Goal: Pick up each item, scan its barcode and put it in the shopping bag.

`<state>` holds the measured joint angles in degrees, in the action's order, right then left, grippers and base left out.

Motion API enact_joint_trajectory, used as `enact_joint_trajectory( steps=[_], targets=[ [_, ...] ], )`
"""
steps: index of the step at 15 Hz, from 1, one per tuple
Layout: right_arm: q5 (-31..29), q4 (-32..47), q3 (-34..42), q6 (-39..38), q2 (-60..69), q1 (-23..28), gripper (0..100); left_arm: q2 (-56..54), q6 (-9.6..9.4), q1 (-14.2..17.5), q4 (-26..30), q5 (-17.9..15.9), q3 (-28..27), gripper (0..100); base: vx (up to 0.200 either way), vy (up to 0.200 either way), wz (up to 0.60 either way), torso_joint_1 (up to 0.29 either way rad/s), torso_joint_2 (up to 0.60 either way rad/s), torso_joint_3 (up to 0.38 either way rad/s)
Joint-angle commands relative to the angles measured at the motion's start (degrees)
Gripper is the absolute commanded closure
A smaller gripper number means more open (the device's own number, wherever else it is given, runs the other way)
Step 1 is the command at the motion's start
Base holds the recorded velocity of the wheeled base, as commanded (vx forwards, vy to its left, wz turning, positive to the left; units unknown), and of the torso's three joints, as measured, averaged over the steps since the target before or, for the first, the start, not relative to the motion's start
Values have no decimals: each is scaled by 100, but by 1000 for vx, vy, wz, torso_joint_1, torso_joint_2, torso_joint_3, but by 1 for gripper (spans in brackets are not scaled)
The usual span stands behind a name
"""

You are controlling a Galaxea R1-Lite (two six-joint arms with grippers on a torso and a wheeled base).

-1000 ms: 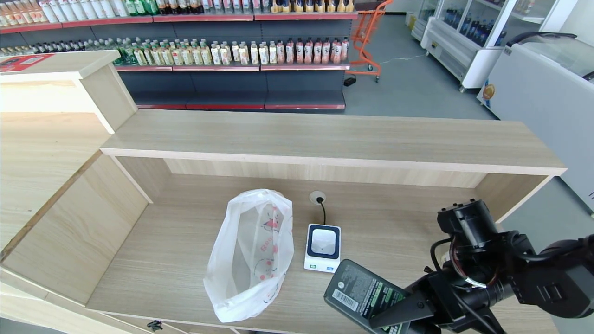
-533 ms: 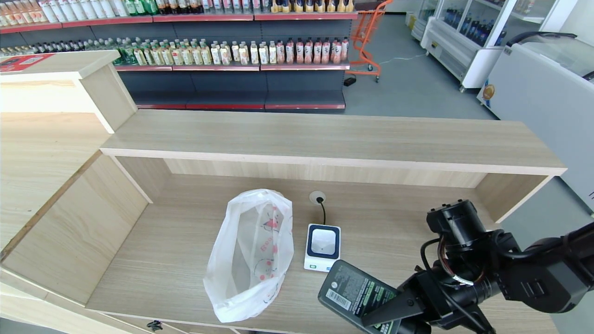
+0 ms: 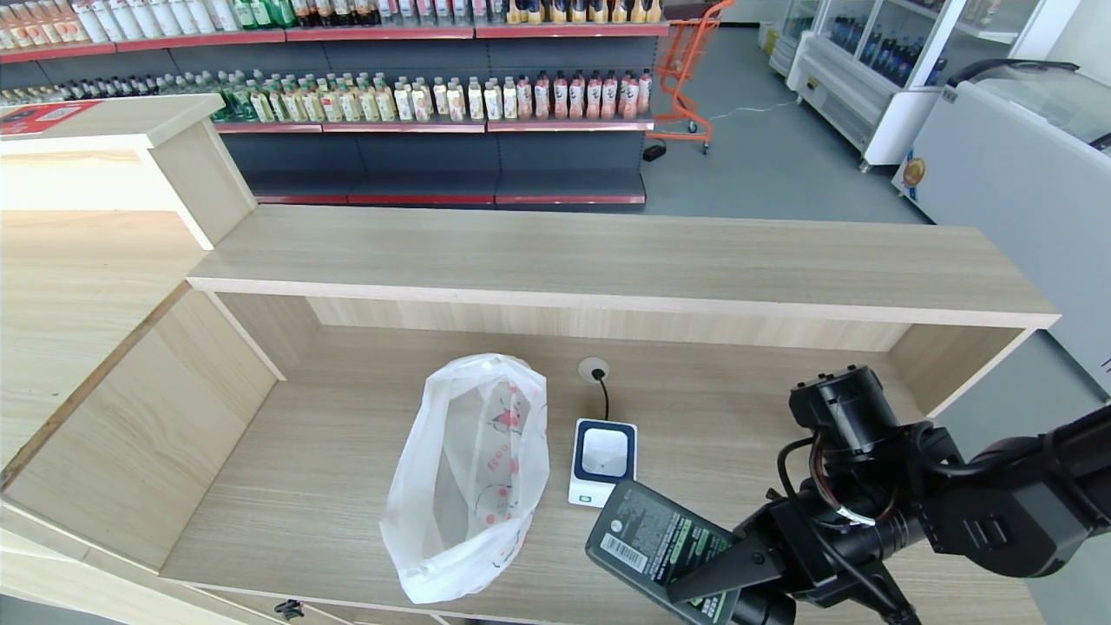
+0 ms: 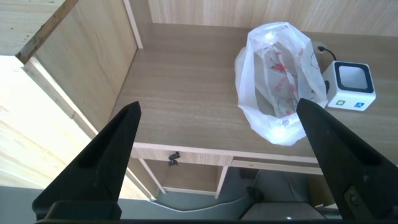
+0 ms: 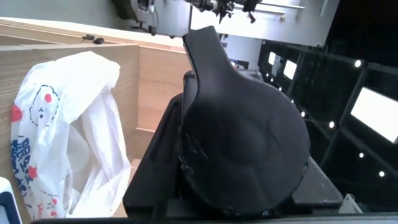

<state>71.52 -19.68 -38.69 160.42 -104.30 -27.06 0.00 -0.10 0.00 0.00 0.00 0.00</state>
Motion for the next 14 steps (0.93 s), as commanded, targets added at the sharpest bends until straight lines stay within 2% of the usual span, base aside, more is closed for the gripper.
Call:
enact_joint_trajectory(
  steps=[1, 5, 7, 8, 10, 11, 12, 13, 14],
  targets=[
    [2, -1, -68, 458, -29, -18, 100, 0, 1, 0, 0, 0, 0, 0, 0, 0, 0, 0, 0, 0],
    [-7, 8, 2, 458, 323, 96, 100, 0, 1, 0, 0, 0, 0, 0, 0, 0, 0, 0, 0, 0],
    [-16, 8, 371, -28, 1105, 193, 100, 0, 1, 0, 0, 0, 0, 0, 0, 0, 0, 0, 0, 0],
    [-7, -10, 723, -1083, 1887, 272, 100, 0, 1, 0, 0, 0, 0, 0, 0, 0, 0, 0, 0, 0],
    [-16, -10, 846, -2586, 2793, 650, 100, 0, 1, 0, 0, 0, 0, 0, 0, 0, 0, 0, 0, 0],
    [-77, -10, 899, -3113, 2916, 1072, 100, 0, 1, 0, 0, 0, 0, 0, 0, 0, 0, 0, 0, 0],
    [-218, -1, 1206, -3438, 2898, 1792, 100, 0, 1, 0, 0, 0, 0, 0, 0, 0, 0, 0, 0, 0],
    [-235, 16, 1514, -3596, 2933, 2478, 100, 0, 1, 0, 0, 0, 0, 0, 0, 0, 0, 0, 0, 0],
    [-262, 43, 1575, -3614, 2951, 2812, 100, 0, 1, 0, 0, 0, 0, 0, 0, 0, 0, 0, 0, 0]
  ],
)
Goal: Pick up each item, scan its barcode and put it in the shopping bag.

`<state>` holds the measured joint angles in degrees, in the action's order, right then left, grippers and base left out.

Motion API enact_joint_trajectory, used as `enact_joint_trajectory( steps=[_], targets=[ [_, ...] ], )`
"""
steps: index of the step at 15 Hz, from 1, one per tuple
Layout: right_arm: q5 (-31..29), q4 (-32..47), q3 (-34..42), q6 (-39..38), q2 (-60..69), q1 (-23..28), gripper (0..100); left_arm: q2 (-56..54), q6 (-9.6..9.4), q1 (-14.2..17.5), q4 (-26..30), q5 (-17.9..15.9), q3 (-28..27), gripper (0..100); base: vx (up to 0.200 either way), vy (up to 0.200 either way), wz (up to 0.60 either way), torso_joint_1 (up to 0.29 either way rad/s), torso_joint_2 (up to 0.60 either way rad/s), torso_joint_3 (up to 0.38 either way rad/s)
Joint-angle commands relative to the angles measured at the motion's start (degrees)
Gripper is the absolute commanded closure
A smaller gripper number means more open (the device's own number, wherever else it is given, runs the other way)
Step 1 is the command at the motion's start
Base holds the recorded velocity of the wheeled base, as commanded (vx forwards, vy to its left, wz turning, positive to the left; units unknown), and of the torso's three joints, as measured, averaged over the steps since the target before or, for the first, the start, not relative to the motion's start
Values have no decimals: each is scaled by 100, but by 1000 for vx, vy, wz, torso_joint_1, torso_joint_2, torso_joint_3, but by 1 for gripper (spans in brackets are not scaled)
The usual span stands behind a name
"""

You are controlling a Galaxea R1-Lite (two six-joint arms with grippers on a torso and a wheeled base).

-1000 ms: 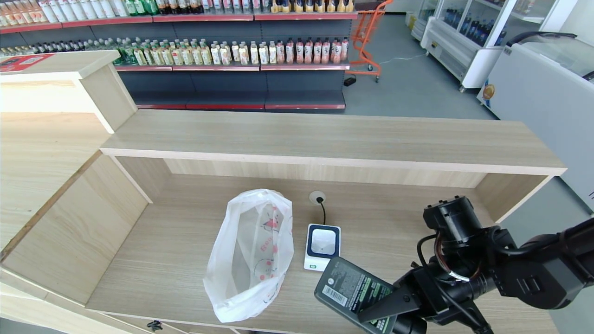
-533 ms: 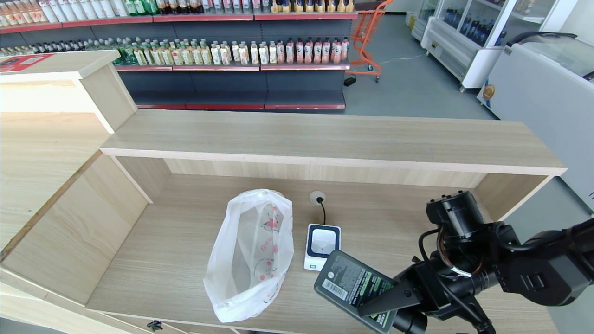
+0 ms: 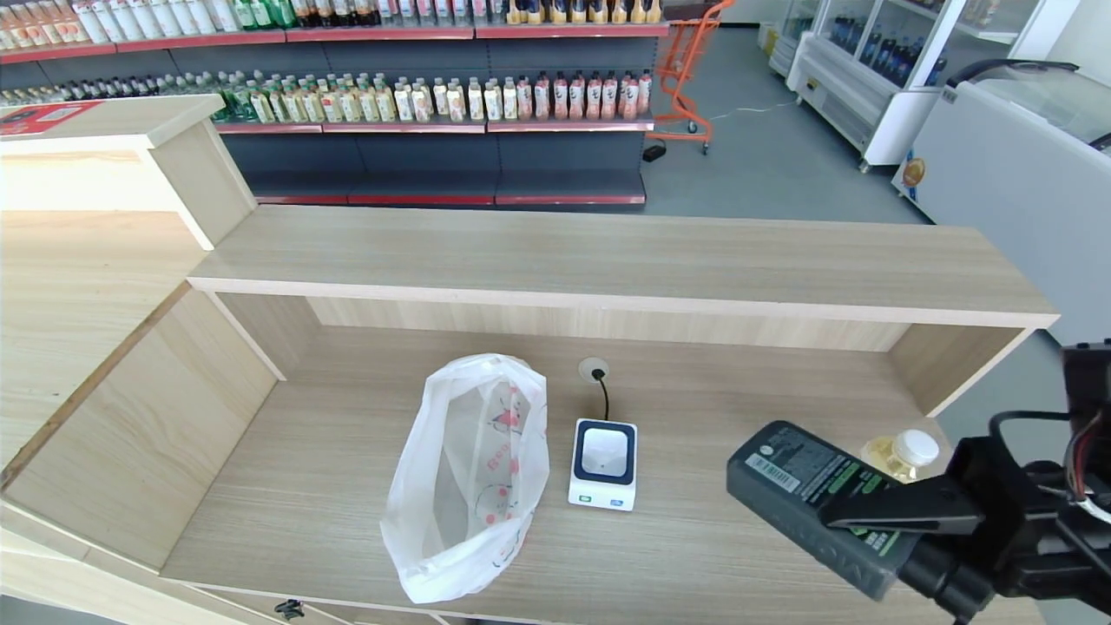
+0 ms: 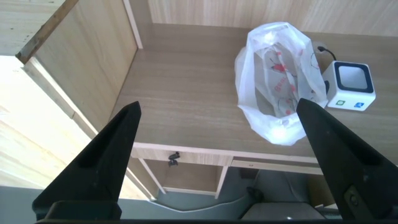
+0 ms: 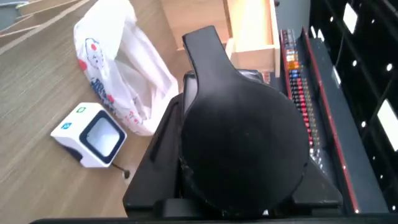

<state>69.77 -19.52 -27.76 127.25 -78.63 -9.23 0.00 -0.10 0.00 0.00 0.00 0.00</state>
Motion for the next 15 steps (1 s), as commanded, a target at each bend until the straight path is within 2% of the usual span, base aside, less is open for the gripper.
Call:
enact_joint_trajectory(
  steps=[1, 2, 5, 6, 9, 12, 13, 15],
  targets=[
    [-121, 27, 394, -367, 427, 1222, 100, 0, 1, 0, 0, 0, 0, 0, 0, 0, 0, 0, 0, 0],
    [-121, 44, 438, -807, 445, 1327, 100, 0, 1, 0, 0, 0, 0, 0, 0, 0, 0, 0, 0, 0],
    [-235, 739, 482, -3197, 665, 1274, 100, 0, 1, 0, 0, 0, 0, 0, 0, 0, 0, 0, 0, 0],
    [-235, 853, 447, -4226, 682, 1274, 100, 0, 1, 0, 0, 0, 0, 0, 0, 0, 0, 0, 0, 0],
    [-482, 827, 69, -8321, 630, 1327, 100, 0, 1, 0, 0, 0, 0, 0, 0, 0, 0, 0, 0, 0],
    [-780, 642, -265, -11635, 85, 1441, 100, 0, 1, 0, 0, 0, 0, 0, 0, 0, 0, 0, 0, 0],
    [-780, 387, -467, -12417, -311, 1415, 100, 0, 1, 0, 0, 0, 0, 0, 0, 0, 0, 0, 0, 0],
    [-1062, -333, -696, -12900, -1304, 1239, 100, 0, 1, 0, 0, 0, 0, 0, 0, 0, 0, 0, 0, 0]
  ],
)
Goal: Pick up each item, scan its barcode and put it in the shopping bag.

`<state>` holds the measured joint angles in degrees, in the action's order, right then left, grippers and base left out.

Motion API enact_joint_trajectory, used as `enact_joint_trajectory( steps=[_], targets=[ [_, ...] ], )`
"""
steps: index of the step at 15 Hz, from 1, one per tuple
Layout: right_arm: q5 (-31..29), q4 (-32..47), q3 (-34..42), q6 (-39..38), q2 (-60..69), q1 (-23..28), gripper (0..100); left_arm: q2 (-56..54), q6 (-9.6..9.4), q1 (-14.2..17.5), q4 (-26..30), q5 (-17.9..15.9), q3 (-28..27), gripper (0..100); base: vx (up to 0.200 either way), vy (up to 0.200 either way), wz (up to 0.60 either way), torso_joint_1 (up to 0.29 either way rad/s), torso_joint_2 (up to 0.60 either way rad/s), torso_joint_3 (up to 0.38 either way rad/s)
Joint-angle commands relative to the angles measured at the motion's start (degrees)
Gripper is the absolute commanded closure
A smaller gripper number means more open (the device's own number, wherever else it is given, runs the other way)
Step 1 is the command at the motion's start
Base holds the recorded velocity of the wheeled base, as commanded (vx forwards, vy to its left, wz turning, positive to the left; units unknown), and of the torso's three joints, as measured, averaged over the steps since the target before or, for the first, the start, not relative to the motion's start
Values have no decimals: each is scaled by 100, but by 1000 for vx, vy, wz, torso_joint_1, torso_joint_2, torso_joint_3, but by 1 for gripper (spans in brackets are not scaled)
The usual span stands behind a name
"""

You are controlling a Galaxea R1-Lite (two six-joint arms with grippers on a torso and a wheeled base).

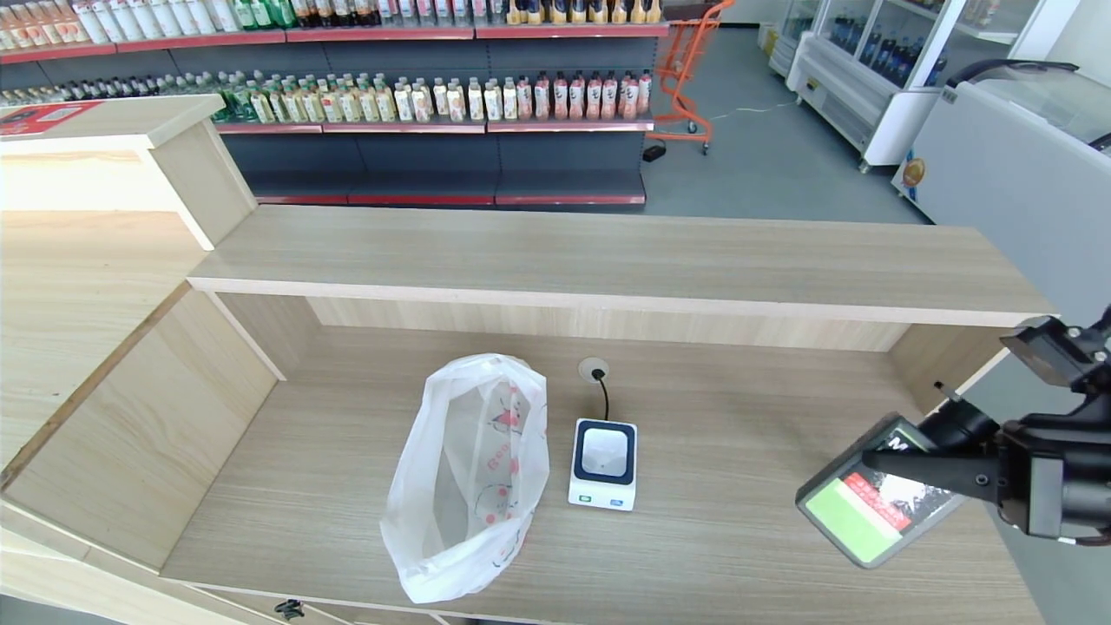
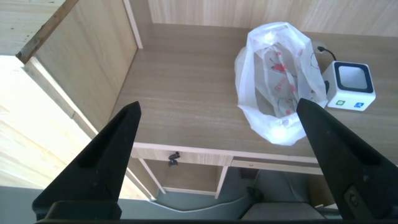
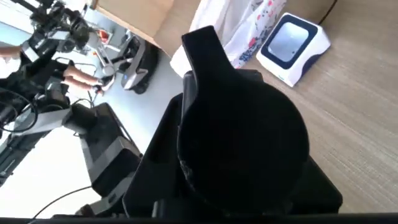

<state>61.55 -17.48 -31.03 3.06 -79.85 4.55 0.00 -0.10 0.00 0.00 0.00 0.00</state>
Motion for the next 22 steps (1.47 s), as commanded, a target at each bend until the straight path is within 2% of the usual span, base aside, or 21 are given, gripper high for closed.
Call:
enact_joint_trajectory(
  steps=[1, 2, 4, 5, 8, 11, 13, 17, 22],
  targets=[
    [-504, -651, -422, -482, -1402, -261, 100, 0, 1, 0, 0, 0, 0, 0, 0, 0, 0, 0, 0, 0],
    [-1057, -827, -527, -491, -1753, -534, 100, 0, 1, 0, 0, 0, 0, 0, 0, 0, 0, 0, 0, 0],
    [-1611, -1328, -554, -499, -2228, -1044, 100, 0, 1, 0, 0, 0, 0, 0, 0, 0, 0, 0, 0, 0],
    [-2086, -1706, -554, -605, -2509, -1307, 100, 0, 1, -9, 0, 0, 0, 0, 0, 0, 0, 0, 0, 0],
    [-3562, -2251, -773, -1457, -3098, -1966, 100, 0, 1, 0, 0, 0, 0, 0, 0, 0, 0, 0, 0, 0],
    [-3624, -2348, -888, -1774, -3318, -2256, 100, 0, 1, -9, 0, 0, 0, 0, 0, 0, 0, 0, 0, 0],
    [-3650, -2409, -1239, -1958, -3573, -2459, 100, 0, 1, 0, 0, 0, 0, 0, 0, 0, 0, 0, 0, 0],
    [-4037, -2682, -1828, -1958, -4267, -2757, 100, 0, 1, 0, 0, 0, 0, 0, 0, 0, 0, 0, 0, 0],
    [-4063, -2717, -2435, -1932, -4803, -2916, 100, 0, 1, 0, 0, 0, 0, 0, 0, 0, 0, 0, 0, 0]
  ],
)
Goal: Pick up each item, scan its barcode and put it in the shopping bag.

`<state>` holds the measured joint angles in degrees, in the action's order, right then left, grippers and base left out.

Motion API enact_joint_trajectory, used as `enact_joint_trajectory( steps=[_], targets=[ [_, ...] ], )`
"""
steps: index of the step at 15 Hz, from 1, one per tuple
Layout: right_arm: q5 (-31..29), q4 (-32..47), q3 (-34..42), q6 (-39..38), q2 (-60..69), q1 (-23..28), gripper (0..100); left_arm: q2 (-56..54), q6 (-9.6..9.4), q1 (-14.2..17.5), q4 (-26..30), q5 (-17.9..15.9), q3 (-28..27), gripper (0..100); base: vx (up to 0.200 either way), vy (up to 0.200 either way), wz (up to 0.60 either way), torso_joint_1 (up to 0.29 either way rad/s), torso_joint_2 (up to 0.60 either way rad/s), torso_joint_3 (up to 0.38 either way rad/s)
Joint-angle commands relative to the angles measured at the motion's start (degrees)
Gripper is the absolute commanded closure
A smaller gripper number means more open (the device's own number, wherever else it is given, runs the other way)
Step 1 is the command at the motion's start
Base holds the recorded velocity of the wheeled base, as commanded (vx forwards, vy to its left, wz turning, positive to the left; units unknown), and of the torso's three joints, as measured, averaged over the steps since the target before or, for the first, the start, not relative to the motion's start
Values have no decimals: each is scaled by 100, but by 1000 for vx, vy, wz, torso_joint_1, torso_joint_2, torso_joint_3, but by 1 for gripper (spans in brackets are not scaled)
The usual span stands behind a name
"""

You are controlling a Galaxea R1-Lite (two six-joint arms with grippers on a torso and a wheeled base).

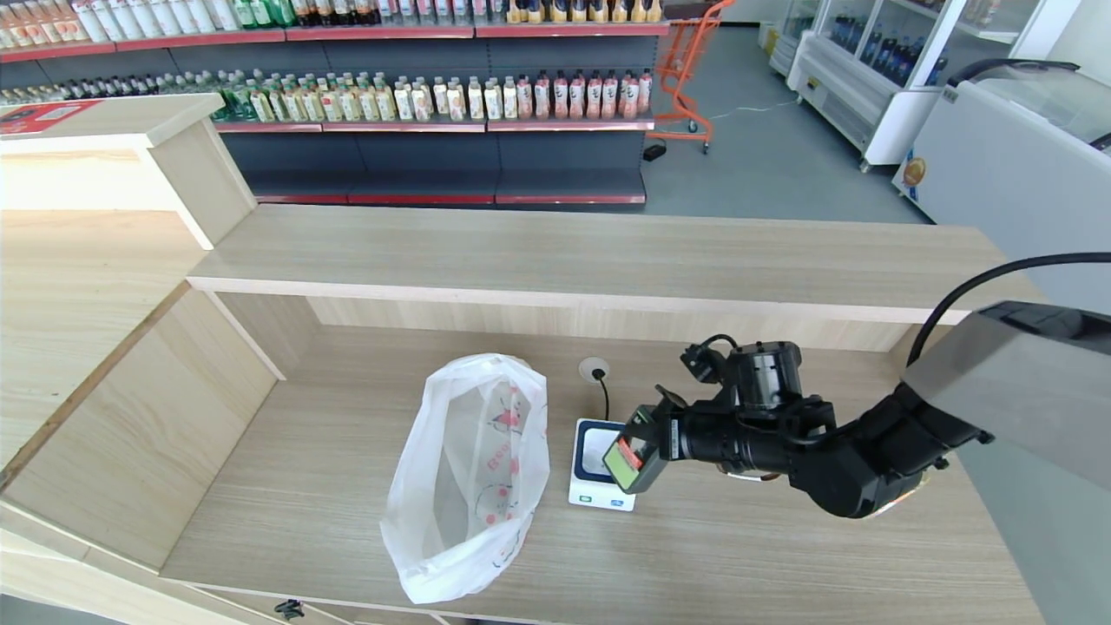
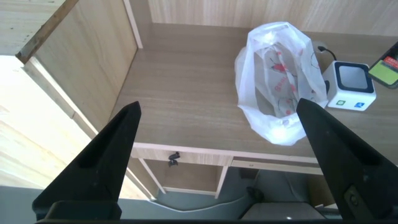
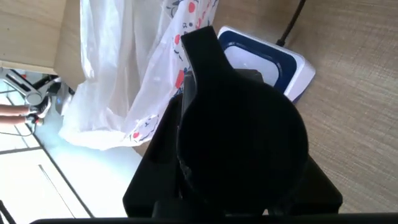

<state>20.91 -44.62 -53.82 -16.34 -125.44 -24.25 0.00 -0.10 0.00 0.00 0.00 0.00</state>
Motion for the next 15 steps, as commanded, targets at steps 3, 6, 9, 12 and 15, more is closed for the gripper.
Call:
enact_joint_trajectory(
  steps=[3, 6, 9, 12, 15],
  targets=[
    [-8, -12, -313, 157, -446, -45, 100, 0, 1, 0, 0, 0, 0, 0, 0, 0, 0, 0, 0, 0],
    [-8, -530, -278, 385, -666, -19, 100, 0, 1, 0, 0, 0, 0, 0, 0, 0, 0, 0, 0, 0],
    [1, -820, -313, 394, -886, -98, 100, 0, 1, 0, 0, 0, 0, 0, 0, 0, 0, 0, 0, 0],
    [1, -1128, -296, 394, -1044, -133, 100, 0, 1, -9, 0, 0, 0, 0, 0, 0, 0, 0, 0, 0],
    [1, -1471, -287, 377, -1070, -124, 100, 0, 1, -9, 0, 0, 0, 0, 0, 0, 0, 0, 0, 0]
  ],
)
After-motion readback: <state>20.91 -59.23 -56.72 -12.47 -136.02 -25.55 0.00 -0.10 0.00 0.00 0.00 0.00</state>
